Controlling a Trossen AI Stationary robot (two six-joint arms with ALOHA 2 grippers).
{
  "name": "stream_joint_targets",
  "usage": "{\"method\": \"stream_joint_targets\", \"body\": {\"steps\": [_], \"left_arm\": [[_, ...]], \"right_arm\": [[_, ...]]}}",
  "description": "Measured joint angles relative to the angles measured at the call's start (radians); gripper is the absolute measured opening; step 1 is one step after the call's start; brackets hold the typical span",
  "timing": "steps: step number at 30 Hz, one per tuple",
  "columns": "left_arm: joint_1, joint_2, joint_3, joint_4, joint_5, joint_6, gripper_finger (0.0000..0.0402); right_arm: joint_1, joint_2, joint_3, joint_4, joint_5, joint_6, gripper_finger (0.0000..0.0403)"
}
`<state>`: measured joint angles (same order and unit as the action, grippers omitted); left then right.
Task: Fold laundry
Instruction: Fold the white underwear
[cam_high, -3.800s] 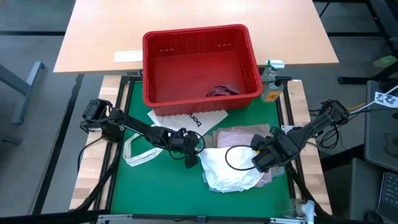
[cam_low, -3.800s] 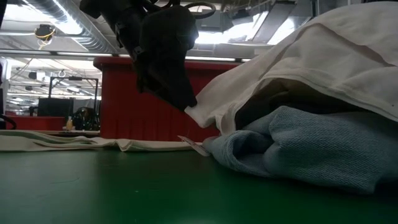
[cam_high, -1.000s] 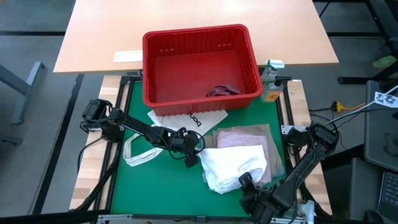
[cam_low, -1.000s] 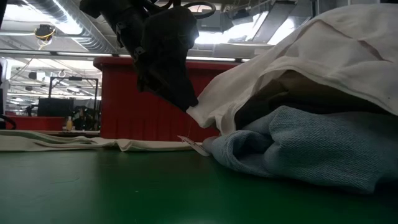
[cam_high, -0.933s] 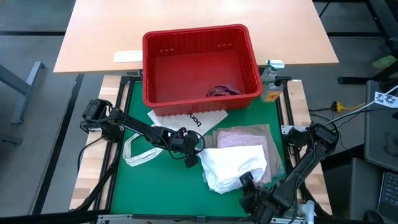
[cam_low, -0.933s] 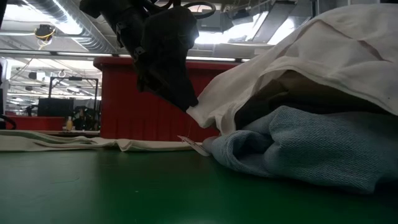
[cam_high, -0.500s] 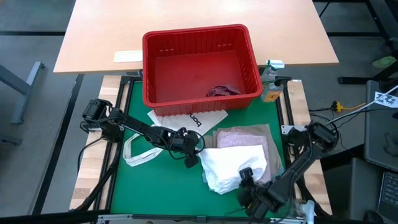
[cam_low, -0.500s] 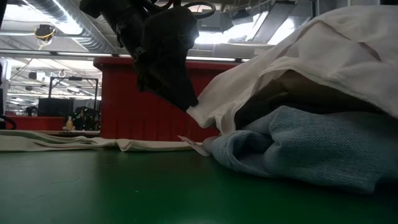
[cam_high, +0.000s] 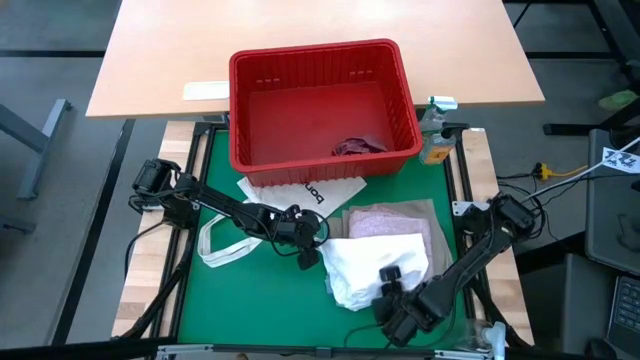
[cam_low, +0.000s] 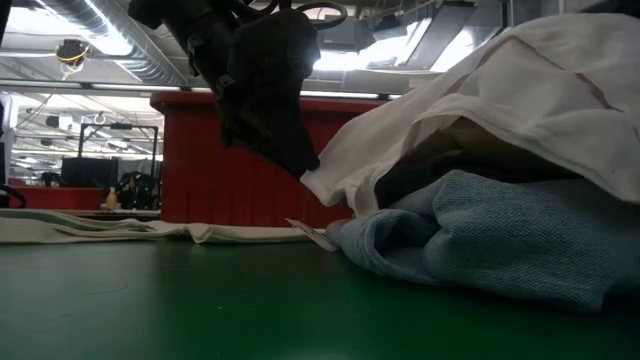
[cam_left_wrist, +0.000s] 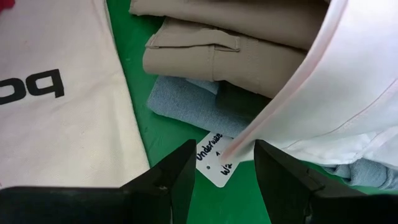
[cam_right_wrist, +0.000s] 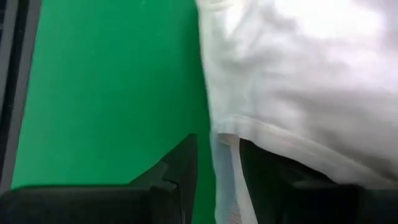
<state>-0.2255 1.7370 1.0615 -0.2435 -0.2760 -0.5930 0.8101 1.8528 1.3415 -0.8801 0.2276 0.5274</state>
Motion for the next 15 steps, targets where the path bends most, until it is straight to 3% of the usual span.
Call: {"method": "stream_joint_targets", "body": {"steps": [11, 15], "left_arm": [[0.000, 0.000, 0.000, 0.023, 0.002, -0.001, 0.0155], [0.000, 0.000, 0.000, 0.027, 0.008, 0.000, 0.0155]], "right_arm": [[0.001, 0.043, 0.000, 0.027, 0.016, 0.023, 0.0120], [-0.001, 0.043, 0.000, 0.026, 0.034, 0.026, 0.0102]]}}
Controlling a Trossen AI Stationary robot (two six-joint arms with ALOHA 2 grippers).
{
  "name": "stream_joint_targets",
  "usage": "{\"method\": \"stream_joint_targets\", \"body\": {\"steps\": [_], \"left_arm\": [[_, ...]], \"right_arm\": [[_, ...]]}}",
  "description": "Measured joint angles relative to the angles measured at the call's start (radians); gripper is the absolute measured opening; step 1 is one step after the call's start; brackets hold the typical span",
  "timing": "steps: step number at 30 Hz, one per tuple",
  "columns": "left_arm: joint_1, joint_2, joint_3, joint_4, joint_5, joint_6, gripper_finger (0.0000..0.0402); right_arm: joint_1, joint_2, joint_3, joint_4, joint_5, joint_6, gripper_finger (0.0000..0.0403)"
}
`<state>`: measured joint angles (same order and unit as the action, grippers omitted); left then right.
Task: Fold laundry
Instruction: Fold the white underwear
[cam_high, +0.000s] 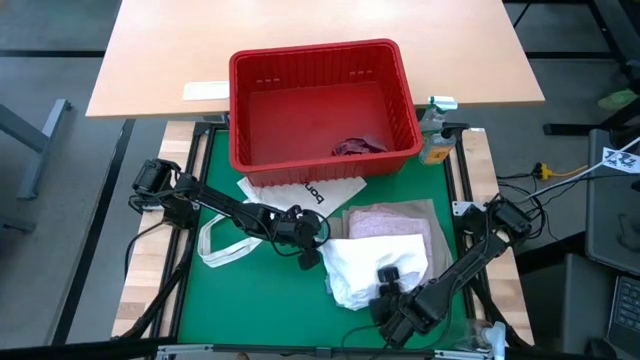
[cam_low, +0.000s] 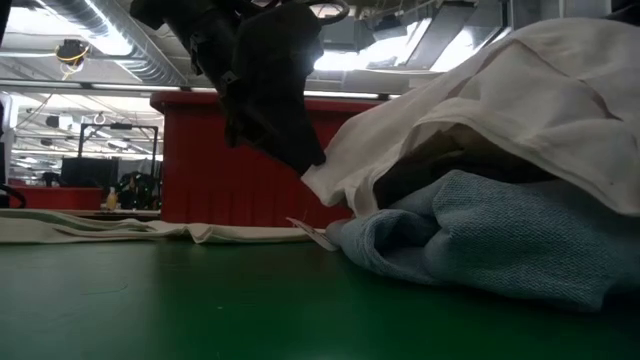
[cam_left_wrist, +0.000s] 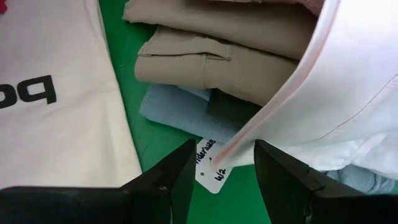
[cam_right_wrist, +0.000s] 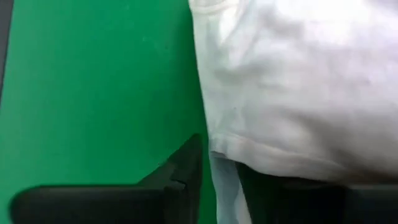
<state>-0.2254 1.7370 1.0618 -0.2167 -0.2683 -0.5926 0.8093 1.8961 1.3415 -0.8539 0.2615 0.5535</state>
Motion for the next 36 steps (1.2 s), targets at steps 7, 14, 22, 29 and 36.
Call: {"method": "stream_joint_targets", "body": {"steps": [7, 14, 22, 29, 36], "left_arm": [[0.000, 0.000, 0.000, -0.001, 0.067, 0.054, 0.0155], [0.000, -0.009, 0.001, -0.011, 0.202, 0.124, 0.0155], [-0.017, -0.050, 0.002, -0.065, 0.264, 0.135, 0.0155], [-0.057, -0.058, 0.002, -0.052, 0.264, 0.158, 0.0155], [-0.152, -0.055, 0.001, 0.147, 0.234, 0.159, 0.0155]], "right_arm": [[0.000, 0.000, 0.000, -0.001, 0.004, 0.000, 0.0008], [0.000, 0.000, 0.000, -0.001, -0.067, 0.065, 0.0024], [0.000, -0.001, 0.025, -0.015, -0.108, 0.087, 0.0009], [0.000, -0.002, 0.070, -0.088, -0.108, 0.094, 0.0004], [-0.001, -0.003, 0.095, -0.122, -0.114, 0.096, 0.0002]]}}
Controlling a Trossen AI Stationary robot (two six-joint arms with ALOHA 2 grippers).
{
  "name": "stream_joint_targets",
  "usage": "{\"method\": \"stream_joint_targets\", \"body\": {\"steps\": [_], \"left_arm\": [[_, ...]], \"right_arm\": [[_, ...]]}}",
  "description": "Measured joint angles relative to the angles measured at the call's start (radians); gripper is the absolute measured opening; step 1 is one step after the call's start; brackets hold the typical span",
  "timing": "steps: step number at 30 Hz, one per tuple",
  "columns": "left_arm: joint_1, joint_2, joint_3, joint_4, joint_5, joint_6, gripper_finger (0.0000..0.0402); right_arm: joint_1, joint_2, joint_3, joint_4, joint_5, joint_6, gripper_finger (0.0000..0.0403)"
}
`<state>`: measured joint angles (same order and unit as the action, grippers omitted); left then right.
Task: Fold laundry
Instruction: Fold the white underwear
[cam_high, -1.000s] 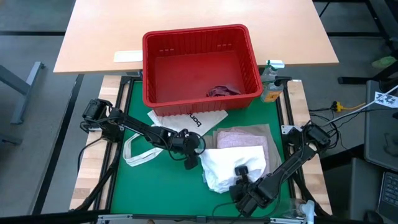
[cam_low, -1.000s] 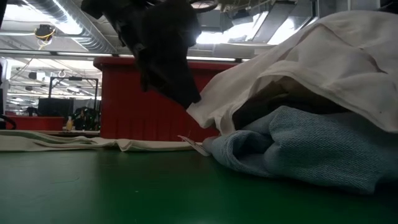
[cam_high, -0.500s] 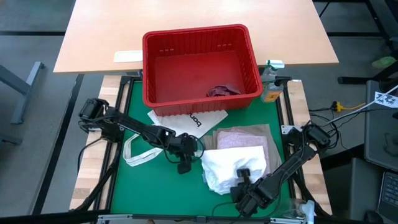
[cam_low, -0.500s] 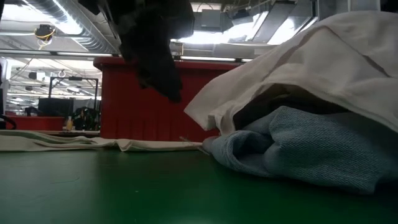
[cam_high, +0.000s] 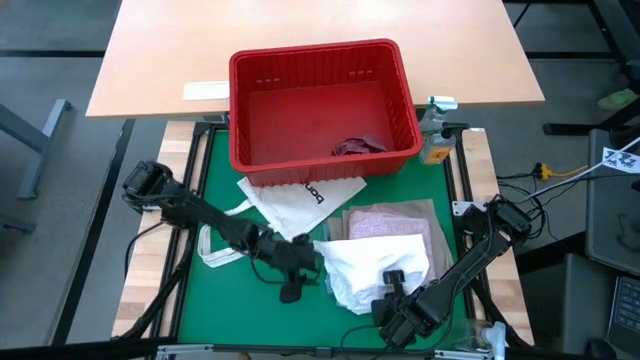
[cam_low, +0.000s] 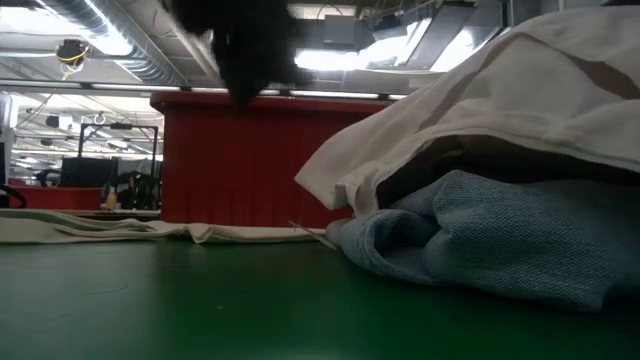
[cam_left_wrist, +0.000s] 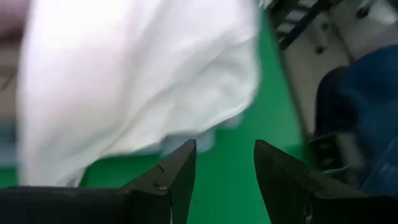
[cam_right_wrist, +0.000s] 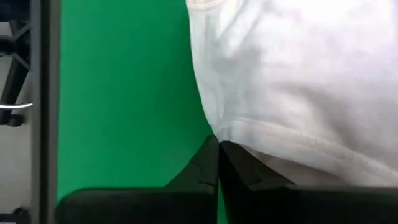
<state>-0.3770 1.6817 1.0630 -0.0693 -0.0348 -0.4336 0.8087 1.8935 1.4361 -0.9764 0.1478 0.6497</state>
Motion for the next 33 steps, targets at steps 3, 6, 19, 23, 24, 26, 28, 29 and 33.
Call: {"method": "stream_joint_targets", "body": {"steps": [3, 6, 19, 23, 24, 26, 28, 29, 33], "left_arm": [[-0.061, 0.000, 0.000, 0.087, -0.089, 0.015, 0.0155], [-0.124, 0.012, 0.000, 0.167, -0.208, 0.052, 0.0155], [-0.226, 0.249, -0.001, 0.562, -0.350, 0.116, 0.0155], [-0.224, 0.324, -0.002, 0.674, -0.351, 0.164, 0.0155], [-0.224, 0.335, -0.002, 0.698, -0.350, 0.182, 0.0155], [-0.224, 0.344, -0.002, 0.720, -0.351, 0.210, 0.0155], [-0.220, 0.344, -0.002, 0.719, -0.349, 0.230, 0.0155], [-0.218, 0.344, -0.002, 0.719, -0.350, 0.233, 0.0155], [-0.204, 0.344, -0.001, 0.733, -0.365, 0.235, 0.0155]], "right_arm": [[-0.005, 0.000, 0.005, 0.001, -0.014, 0.000, 0.0004], [-0.013, 0.000, 0.005, 0.000, -0.047, 0.002, 0.0004], [-0.033, 0.000, 0.005, -0.001, -0.119, 0.001, 0.0005], [-0.033, 0.000, 0.005, -0.013, -0.126, 0.000, 0.0005], [-0.038, 0.000, 0.005, -0.018, -0.131, -0.002, 0.0005], [-0.046, 0.000, 0.005, -0.023, -0.144, -0.004, 0.0005], [-0.062, -0.004, 0.005, -0.022, -0.150, -0.022, 0.0005], [-0.070, -0.005, 0.005, -0.022, -0.152, -0.028, 0.0005], [-0.106, -0.006, 0.005, -0.019, -0.193, -0.028, 0.0005]]}}
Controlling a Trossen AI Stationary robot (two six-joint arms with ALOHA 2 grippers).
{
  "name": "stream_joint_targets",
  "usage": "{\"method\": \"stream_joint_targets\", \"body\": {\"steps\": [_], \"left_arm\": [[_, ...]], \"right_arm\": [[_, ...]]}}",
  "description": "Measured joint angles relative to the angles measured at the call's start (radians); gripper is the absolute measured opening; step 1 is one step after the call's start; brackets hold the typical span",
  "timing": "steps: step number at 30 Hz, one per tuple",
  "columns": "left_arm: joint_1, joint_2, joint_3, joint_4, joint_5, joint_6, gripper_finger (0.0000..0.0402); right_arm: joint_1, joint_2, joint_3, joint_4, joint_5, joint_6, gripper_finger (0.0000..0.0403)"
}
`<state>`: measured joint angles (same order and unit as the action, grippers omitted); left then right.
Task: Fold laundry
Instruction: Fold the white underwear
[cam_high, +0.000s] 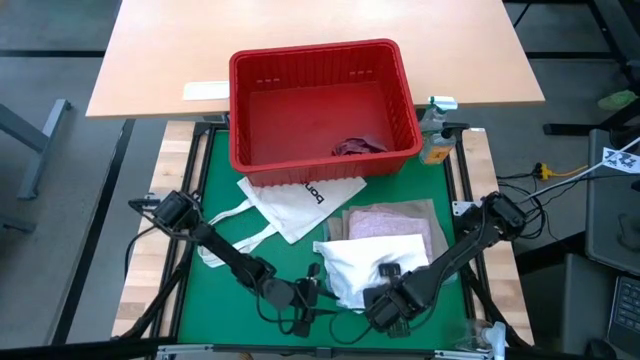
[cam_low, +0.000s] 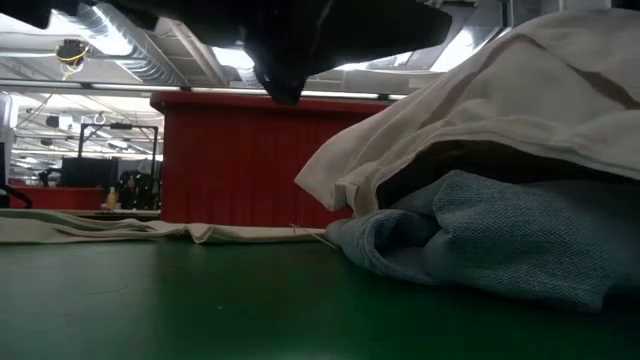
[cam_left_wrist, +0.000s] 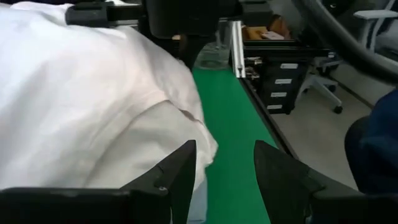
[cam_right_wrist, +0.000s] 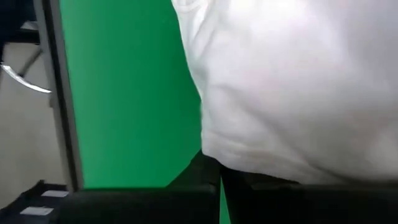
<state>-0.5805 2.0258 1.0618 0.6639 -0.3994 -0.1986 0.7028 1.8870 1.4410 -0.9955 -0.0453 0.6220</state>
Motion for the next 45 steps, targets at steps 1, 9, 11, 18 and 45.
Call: {"method": "stream_joint_targets", "body": {"steps": [1, 9, 11, 18, 45], "left_arm": [[0.004, 0.000, 0.000, 0.000, -0.001, 0.000, 0.0155], [0.018, 0.000, 0.000, 0.003, -0.001, 0.000, 0.0155], [0.018, 0.000, 0.000, 0.004, -0.002, 0.000, 0.0155], [0.018, 0.000, 0.000, 0.003, -0.003, 0.002, 0.0155], [0.024, -0.002, 0.000, 0.178, -0.013, 0.025, 0.0155]], "right_arm": [[-0.007, 0.000, 0.000, 0.003, -0.020, 0.001, 0.0005], [-0.019, -0.027, 0.000, 0.037, -0.125, 0.013, 0.0005], [-0.018, -0.048, 0.000, 0.037, -0.126, 0.031, 0.0005], [-0.018, -0.121, 0.000, 0.091, -0.113, 0.070, 0.0005], [-0.135, -0.312, 0.000, 0.106, 0.031, 0.103, 0.0005]]}}
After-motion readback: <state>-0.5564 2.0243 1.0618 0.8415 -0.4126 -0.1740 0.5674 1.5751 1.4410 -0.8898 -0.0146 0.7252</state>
